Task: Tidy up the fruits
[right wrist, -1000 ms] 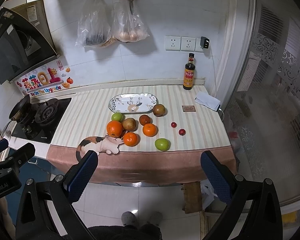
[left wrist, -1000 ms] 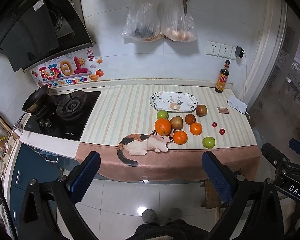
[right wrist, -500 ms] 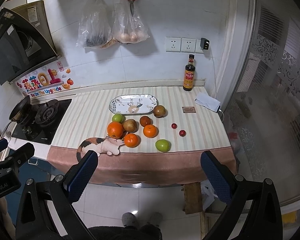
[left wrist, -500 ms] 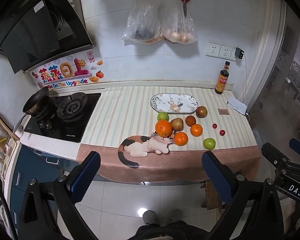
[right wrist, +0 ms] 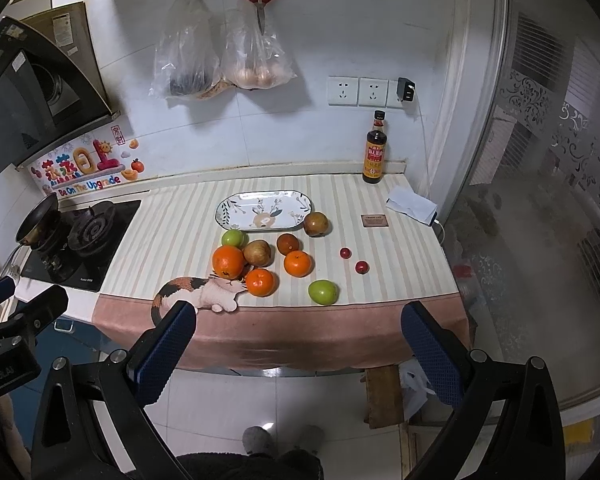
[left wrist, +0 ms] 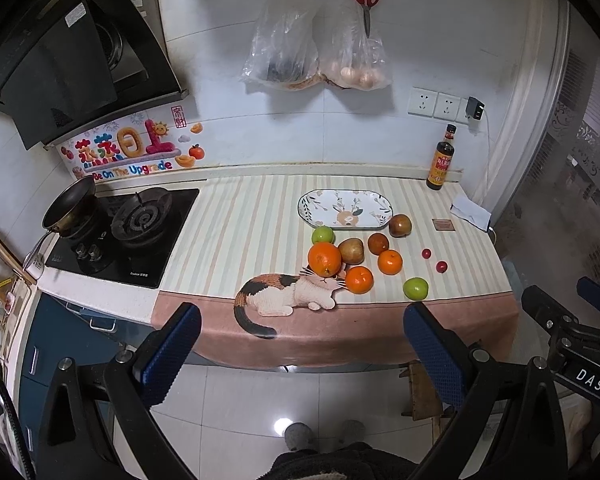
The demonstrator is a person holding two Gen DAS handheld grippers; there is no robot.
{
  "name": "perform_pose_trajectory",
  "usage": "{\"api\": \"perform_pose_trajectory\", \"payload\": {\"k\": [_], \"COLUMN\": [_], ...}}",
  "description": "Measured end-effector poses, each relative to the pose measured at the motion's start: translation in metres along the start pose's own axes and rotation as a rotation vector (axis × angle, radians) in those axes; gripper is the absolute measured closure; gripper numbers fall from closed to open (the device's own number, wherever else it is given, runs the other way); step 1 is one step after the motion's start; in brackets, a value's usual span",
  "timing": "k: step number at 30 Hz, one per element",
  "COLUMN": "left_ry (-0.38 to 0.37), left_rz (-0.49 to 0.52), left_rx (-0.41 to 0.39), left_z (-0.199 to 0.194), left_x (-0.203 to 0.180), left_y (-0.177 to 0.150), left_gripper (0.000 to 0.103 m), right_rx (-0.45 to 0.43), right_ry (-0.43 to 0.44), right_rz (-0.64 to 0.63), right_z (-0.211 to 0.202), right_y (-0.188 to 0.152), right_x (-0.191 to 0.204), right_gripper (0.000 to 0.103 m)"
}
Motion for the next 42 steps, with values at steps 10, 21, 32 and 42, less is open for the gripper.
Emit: {"api": "perform_pose_trajectory", "payload": {"k": [10, 21, 32, 42], "left_ry": [0.001, -0.002, -0.02, 0.053], "left_rz": [0.0, 0.005, 0.006, 0.008], "left_rx": [-0.002, -0.005, -0.015, -0.062], "left_z": [-0.001, 0.003, 0.018, 0.094], "left_x": [0.0, 0.001, 0.002, 0.038], "left_y": [-0.001, 0.006, 0.015, 0.027], "left_gripper": [0.0, 0.0, 0.0, 0.0], "right_rx": [0.0, 0.0, -0.005, -0.005], "right_ry": [0.0, 0.002, 0.0, 0.004], "right_rz": [-0.001, 0.003, 0.049, 0.184], "right_z": [0.0, 0.0, 0.007, 0.072], "right_y": [0.0, 0.002, 0.009, -0.002], "right_x": [0.001, 0.003, 0.006, 0.014], "right_gripper": [0.0, 0.0, 0.0, 0.0]}}
Point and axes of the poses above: each gripper's, at about its wrist camera, not at the fingertips, and z roughly the way its jaws point, x to its left, y to its top, the point moved 9 cm from there along z, roughly the way its jaws point, and after that the axes turned 12 degrees about -x, right-handed, at the moved point
